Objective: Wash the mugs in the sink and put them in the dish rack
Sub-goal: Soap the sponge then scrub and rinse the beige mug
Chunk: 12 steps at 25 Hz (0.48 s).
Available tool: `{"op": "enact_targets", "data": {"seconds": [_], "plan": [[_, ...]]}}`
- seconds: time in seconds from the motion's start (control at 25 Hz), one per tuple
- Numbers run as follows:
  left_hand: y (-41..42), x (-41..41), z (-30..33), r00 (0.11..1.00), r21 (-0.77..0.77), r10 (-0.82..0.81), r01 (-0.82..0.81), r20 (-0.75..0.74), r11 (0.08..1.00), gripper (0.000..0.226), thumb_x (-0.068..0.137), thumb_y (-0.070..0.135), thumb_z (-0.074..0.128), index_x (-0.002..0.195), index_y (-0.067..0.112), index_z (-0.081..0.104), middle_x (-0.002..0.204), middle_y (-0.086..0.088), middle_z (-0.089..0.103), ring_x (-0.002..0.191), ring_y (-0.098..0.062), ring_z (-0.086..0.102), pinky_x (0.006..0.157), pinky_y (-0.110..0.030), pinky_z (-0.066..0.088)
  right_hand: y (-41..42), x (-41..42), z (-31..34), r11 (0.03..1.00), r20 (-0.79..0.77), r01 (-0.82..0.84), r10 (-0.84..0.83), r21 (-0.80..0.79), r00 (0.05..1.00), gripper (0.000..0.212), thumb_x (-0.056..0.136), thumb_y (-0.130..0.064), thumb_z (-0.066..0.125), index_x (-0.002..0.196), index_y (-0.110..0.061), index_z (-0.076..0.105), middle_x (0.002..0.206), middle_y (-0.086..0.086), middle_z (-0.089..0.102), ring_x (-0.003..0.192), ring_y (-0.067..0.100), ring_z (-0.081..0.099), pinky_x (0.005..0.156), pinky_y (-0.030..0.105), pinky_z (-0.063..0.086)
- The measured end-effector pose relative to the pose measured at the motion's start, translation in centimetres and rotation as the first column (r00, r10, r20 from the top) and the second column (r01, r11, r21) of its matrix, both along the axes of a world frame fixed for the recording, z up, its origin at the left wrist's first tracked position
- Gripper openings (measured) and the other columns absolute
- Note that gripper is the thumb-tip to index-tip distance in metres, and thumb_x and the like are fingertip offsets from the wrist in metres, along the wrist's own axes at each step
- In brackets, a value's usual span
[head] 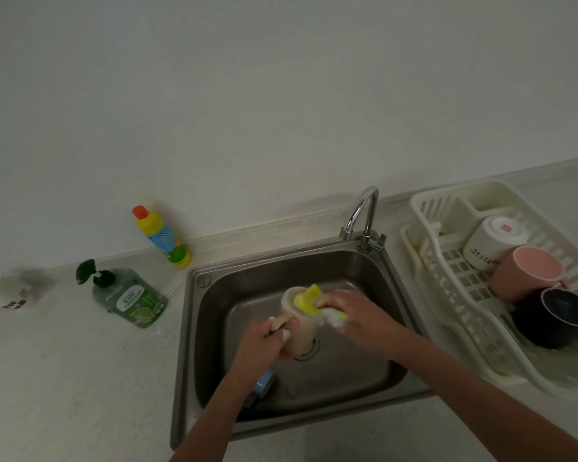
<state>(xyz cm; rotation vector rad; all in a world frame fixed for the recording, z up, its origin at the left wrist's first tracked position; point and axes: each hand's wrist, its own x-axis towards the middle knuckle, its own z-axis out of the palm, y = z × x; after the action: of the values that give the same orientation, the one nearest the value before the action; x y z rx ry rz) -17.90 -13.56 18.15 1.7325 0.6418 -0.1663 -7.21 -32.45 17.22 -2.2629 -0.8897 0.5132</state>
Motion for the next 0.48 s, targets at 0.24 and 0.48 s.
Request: {"op": "enact_targets", "data": {"seconds": [0.24, 0.48], "plan": [[-0.9, 0.2, -0.2, 0.999, 0.088, -0.04, 0.041, -0.013, 0.995, 0.025, 0.095, 0.025, 0.064, 0.077, 0.008, 0.066, 0.074, -0.006, 0.066, 0.07, -0.022, 0.07, 0.061, -0.026, 0.058, 0.9, 0.0, 0.0, 1.0, -0.016, 0.007, -0.007, 0.022, 1.0, 0.057, 0.091, -0.057, 0.035, 0.139, -0.031, 0.053, 0.146, -0.009, 0.049, 0.137, 0.012, 0.04, 0.116, 0.043, 0.028], [-0.9, 0.1, -0.3, 0.995, 0.146, -0.074, 0.083, -0.061, 0.986, 0.019, 0.096, 0.009, 0.059, 0.079, 0.016, 0.065, 0.073, 0.0, 0.065, 0.068, -0.014, 0.066, 0.053, -0.013, 0.049, 0.2, -1.2, -0.2, 0.993, 0.015, -0.093, 0.092, 0.078, 0.996, 0.069, 0.085, -0.064, 0.028, 0.137, -0.028, 0.057, 0.143, -0.008, 0.052, 0.139, 0.009, 0.035, 0.118, 0.029, 0.021]]}}
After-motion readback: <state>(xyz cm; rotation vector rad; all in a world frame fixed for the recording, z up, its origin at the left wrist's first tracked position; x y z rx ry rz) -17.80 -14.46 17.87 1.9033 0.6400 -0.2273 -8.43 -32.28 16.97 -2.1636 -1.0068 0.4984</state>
